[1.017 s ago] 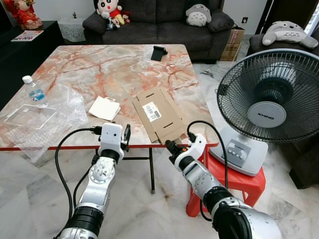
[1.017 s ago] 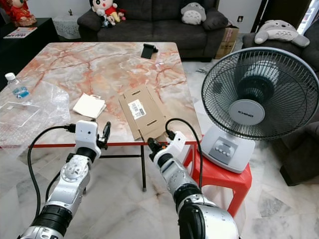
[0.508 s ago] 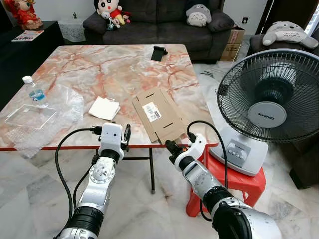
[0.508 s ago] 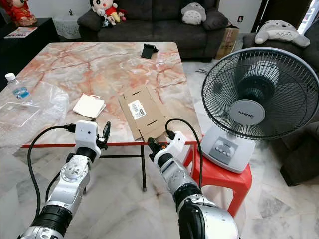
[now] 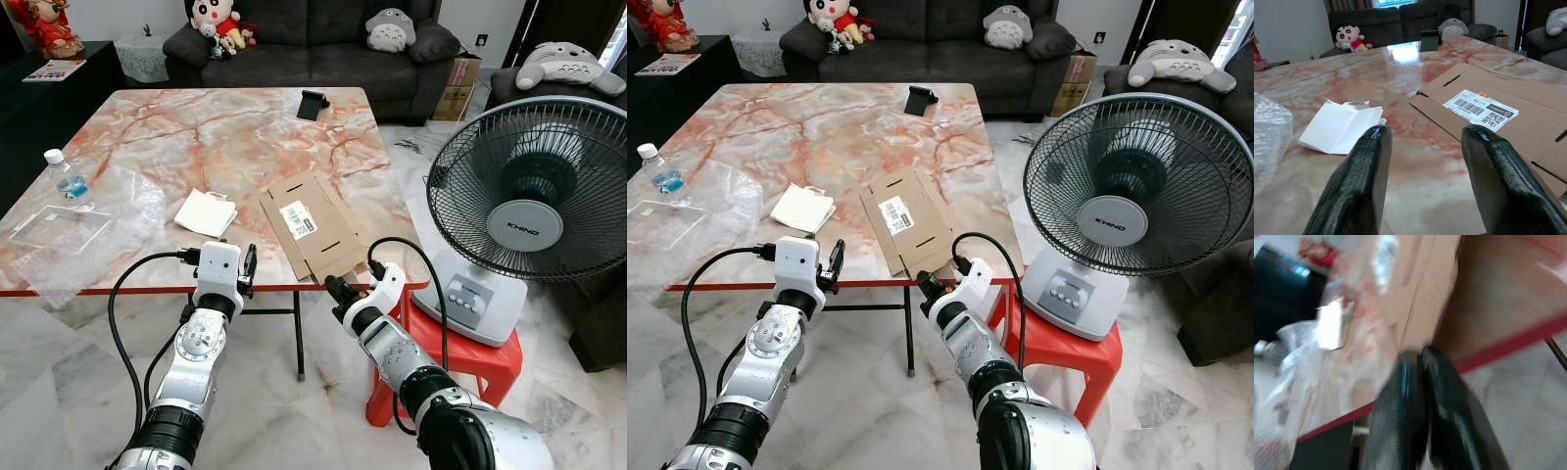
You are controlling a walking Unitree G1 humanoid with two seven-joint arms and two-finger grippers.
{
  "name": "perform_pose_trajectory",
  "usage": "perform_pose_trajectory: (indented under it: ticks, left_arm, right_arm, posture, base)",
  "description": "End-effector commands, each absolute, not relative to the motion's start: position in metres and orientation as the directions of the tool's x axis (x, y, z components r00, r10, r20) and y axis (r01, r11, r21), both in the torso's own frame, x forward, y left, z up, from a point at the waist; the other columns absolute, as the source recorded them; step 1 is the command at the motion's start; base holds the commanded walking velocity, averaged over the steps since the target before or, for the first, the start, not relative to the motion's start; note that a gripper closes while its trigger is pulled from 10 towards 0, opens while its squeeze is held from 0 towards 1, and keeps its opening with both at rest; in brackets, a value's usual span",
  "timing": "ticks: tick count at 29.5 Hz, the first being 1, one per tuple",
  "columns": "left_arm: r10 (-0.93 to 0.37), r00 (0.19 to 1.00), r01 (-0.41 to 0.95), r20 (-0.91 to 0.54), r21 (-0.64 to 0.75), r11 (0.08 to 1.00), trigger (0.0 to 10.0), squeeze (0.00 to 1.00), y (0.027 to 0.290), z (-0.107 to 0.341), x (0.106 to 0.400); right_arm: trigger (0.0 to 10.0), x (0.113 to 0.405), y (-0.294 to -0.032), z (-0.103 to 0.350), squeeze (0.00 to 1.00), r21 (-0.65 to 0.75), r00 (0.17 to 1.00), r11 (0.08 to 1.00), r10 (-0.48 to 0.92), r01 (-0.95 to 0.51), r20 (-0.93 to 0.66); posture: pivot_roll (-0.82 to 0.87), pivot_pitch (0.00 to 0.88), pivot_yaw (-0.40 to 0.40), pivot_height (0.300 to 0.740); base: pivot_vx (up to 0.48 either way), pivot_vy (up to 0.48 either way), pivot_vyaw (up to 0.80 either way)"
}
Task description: Picking trash to rubbish bin
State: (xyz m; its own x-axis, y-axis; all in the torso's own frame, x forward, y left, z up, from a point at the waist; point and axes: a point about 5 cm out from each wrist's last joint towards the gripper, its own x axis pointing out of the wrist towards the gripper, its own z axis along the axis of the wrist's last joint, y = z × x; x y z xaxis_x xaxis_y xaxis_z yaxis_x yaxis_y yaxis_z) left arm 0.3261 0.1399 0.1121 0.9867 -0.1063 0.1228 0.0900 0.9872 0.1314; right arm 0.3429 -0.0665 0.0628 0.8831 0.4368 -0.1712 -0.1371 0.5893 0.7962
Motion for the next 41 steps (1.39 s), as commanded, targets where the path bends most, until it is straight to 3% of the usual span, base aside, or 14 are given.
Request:
perform_pose_trajectory:
  ticks: [1,41]
  left_arm:
    - [-0.141,0.984,0.128,0.110,0.116,0.985,10.0,0.00,0.1317,0.1096,0.3280]
    - [-0.148,0.983,0.135,0.109,0.114,0.984,10.0,0.00,0.1300,0.1092,0.3281]
  right_arm:
    - [10.0,0.3397,-0.0614,0.0740,0.00,0.742,0.899,0.605,0.438,-0.288,-0.008]
    - [10.0,0.3397,-0.0681,0.0750,0.00,0.721,0.904,0.621,0.428,-0.306,0.015]
  posture:
    - [0.02,0.000,0.028,0.740]
    - [0.02,0.000,0.028,0.740]
  base:
    - [0.000,0.000,0.00]
    - [0.000,0.000,0.00]
